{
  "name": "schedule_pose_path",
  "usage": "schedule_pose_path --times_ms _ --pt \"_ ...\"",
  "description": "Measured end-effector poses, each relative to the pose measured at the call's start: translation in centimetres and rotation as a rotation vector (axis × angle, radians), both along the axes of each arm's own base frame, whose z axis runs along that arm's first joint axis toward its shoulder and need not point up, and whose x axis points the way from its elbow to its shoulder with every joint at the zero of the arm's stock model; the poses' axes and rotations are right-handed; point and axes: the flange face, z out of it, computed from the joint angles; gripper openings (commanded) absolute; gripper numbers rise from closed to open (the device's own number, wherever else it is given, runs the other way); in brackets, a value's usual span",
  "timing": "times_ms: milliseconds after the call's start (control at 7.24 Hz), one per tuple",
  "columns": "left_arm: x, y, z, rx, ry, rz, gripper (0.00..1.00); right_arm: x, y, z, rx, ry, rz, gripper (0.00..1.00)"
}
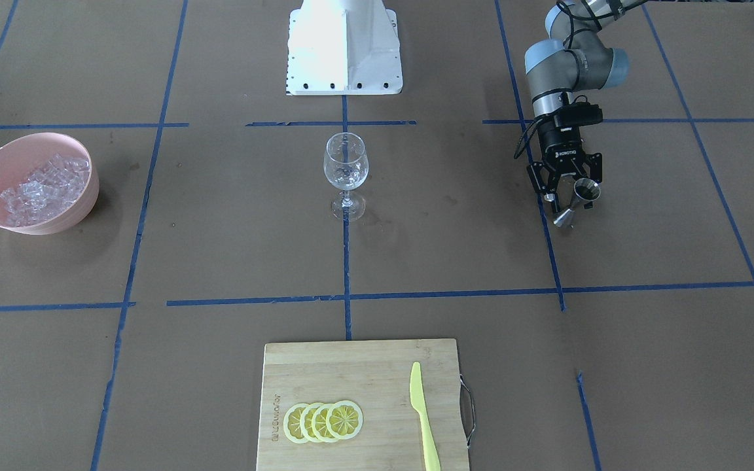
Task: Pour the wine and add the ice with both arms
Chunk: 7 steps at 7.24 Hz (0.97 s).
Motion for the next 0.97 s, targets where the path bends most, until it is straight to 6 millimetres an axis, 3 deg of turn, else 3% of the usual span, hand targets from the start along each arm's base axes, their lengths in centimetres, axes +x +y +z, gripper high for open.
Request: schedule_pose_path --times_ms 415,553,691,829,967 --pt "-0.05 -0.27 0.21 -0.006 -0.002 0.0 0.55 0.0 0.0 -0.01 0.001 0.0 0.0 1.0" --pt "0.01 -0.28 0.27 -0.012 -0.001 0.005 0.4 0.0 0.0 -0.01 0.001 0.0 0.0 1.0" --pt "0.09 -0.29 0.24 -0.015 0.001 0.008 0.11 -0.02 0.0 -0.01 0.001 0.0 0.0 1.0" --pt "0.16 -0.3 0.14 -0.015 0.006 0.01 0.0 -0.02 0.0 -0.03 0.002 0.0 0.0 1.0" --pt "0.11 -0.36 -0.07 -0.014 0.014 0.009 0.0 0.0 0.0 -0.06 0.002 0.0 0.0 1.0"
